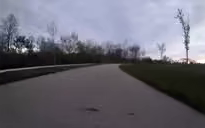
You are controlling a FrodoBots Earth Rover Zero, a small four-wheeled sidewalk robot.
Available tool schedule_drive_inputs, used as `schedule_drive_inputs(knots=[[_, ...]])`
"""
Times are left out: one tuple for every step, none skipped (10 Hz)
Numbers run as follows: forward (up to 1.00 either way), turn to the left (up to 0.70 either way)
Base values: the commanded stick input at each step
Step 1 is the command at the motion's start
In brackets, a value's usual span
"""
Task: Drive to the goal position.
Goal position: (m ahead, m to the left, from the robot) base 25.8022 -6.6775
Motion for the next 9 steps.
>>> schedule_drive_inputs(knots=[[1.00, -0.21], [1.00, -0.08], [1.00, -0.03], [1.00, -0.02], [1.00, 0.00], [1.00, 0.00], [1.00, 0.00], [1.00, 0.00], [1.00, 0.00]])
